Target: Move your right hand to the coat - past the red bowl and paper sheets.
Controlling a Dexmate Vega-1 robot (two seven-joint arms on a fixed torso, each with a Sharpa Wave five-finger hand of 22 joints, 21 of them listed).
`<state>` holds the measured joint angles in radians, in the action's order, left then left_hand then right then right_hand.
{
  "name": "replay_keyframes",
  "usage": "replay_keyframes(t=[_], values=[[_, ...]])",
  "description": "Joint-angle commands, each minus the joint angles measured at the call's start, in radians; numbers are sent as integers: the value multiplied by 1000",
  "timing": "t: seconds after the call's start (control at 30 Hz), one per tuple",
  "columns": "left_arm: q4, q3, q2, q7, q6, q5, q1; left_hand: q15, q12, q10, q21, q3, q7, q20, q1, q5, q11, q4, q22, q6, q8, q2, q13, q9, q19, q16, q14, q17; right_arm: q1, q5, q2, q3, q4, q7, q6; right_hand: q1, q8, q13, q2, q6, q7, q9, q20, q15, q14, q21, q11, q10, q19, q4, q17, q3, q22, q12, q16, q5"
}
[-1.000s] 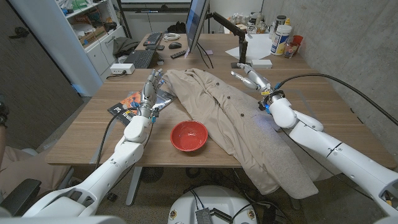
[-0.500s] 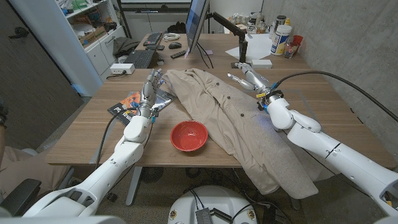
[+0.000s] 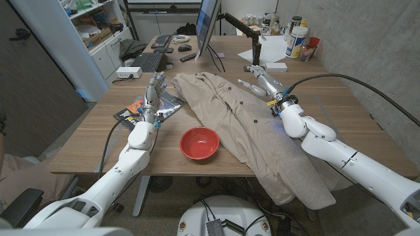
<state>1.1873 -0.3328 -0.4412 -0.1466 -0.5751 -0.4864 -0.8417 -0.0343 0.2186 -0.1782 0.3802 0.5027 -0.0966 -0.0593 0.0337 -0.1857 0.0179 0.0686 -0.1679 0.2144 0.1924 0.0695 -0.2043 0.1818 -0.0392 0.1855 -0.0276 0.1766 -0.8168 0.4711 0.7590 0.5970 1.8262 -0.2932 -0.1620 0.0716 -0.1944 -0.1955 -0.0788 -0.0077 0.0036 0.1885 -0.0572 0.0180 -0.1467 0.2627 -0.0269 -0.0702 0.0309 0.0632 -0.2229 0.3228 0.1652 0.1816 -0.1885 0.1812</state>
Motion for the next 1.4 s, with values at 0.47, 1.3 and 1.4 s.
replay_keyframes(t=[0.47,1.3,1.4], values=[[-4,18,-18,2,12,-17,-3,-3,0,6,-21,-6,1,-1,4,-9,0,-4,-3,0,-4,-2,-1,2,10,2,0,4,23,182,-9,71,41,33,-88,-4,9,1,-33,-37,14,3,-5,-10,-39,-23,-15,-40,-13,7,5,-18,4,1,4,9],[4,9,-24,-5,36,-10,-2,-3,0,7,-33,-6,1,-1,7,-9,-3,-6,-3,1,-3,-7,0,2,6,1,1,3,42,300,-22,107,44,82,-111,-11,11,1,-34,-67,12,3,-5,-15,-61,-41,-18,-63,-22,6,10,-29,4,3,2,13],[4,10,-23,-7,37,-10,-2,-2,0,7,-35,-7,1,0,7,-9,-1,-7,-3,1,-3,-7,0,2,6,1,1,3,47,326,-22,115,43,85,-117,-15,11,1,-34,-68,10,3,-5,-15,-62,-43,-15,-65,-23,5,9,-31,4,3,1,14]])
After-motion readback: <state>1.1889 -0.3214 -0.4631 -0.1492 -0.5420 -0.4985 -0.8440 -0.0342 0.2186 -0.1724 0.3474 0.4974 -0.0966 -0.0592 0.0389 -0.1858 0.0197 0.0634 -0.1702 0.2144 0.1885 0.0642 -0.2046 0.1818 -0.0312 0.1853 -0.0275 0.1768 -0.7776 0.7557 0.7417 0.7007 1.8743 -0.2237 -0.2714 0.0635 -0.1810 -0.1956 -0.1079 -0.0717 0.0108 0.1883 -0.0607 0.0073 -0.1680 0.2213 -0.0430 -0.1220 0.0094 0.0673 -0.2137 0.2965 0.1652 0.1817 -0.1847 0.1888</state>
